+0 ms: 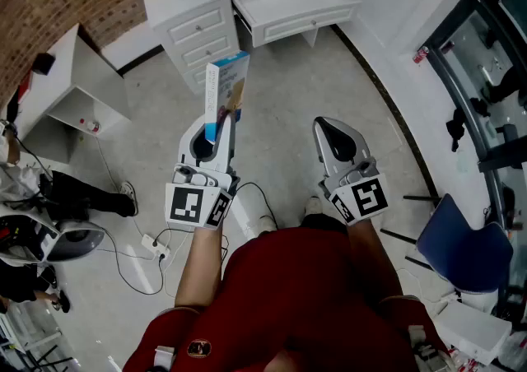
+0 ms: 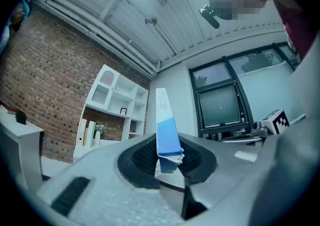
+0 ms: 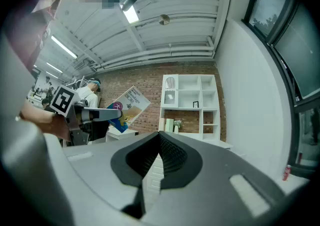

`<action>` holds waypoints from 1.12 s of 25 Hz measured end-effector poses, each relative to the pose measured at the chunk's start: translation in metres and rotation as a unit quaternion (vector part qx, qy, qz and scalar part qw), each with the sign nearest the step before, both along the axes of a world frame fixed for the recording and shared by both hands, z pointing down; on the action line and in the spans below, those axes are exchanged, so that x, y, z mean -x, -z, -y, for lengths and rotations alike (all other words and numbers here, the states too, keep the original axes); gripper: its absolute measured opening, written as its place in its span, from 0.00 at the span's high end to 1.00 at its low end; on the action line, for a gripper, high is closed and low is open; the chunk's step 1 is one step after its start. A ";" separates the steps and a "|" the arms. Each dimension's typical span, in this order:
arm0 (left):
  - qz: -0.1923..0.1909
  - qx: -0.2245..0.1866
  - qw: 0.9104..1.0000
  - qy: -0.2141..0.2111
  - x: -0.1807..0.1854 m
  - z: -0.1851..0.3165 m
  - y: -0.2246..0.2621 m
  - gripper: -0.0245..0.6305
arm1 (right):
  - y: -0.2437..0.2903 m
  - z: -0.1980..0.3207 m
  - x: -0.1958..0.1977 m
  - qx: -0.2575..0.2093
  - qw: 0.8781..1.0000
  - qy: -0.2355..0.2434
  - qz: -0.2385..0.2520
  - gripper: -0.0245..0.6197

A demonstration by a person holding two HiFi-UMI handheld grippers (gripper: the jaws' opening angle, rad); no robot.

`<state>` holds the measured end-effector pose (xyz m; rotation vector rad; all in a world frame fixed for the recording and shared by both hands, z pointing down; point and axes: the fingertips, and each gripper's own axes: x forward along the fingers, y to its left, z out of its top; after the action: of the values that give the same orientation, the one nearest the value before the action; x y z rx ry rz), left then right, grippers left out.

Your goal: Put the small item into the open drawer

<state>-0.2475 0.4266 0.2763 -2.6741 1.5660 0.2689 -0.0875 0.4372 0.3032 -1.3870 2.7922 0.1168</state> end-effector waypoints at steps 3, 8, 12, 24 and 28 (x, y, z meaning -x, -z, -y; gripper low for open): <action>-0.001 0.000 1.000 0.000 0.000 0.001 0.002 0.87 | 0.002 0.001 -0.001 0.000 1.000 -0.002 0.000 0.95; -0.002 -0.002 1.000 -0.004 0.000 0.002 0.002 0.87 | 0.002 0.000 -0.002 -0.001 1.000 -0.008 0.002 0.95; -0.005 0.000 1.000 -0.010 0.000 0.003 -0.001 0.87 | 0.000 -0.001 -0.001 0.004 1.000 -0.011 0.013 0.95; -0.010 0.002 1.000 -0.007 -0.001 0.031 -0.023 0.87 | -0.028 0.025 -0.011 0.012 1.000 -0.019 0.013 0.94; 0.007 0.008 1.000 0.004 -0.013 0.078 -0.022 0.87 | -0.032 0.081 -0.026 0.014 1.000 -0.010 0.026 0.94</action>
<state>-0.2342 0.3483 0.2981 -2.6757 1.5816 0.2364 -0.0617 0.3561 0.3352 -1.4021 2.7492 0.0420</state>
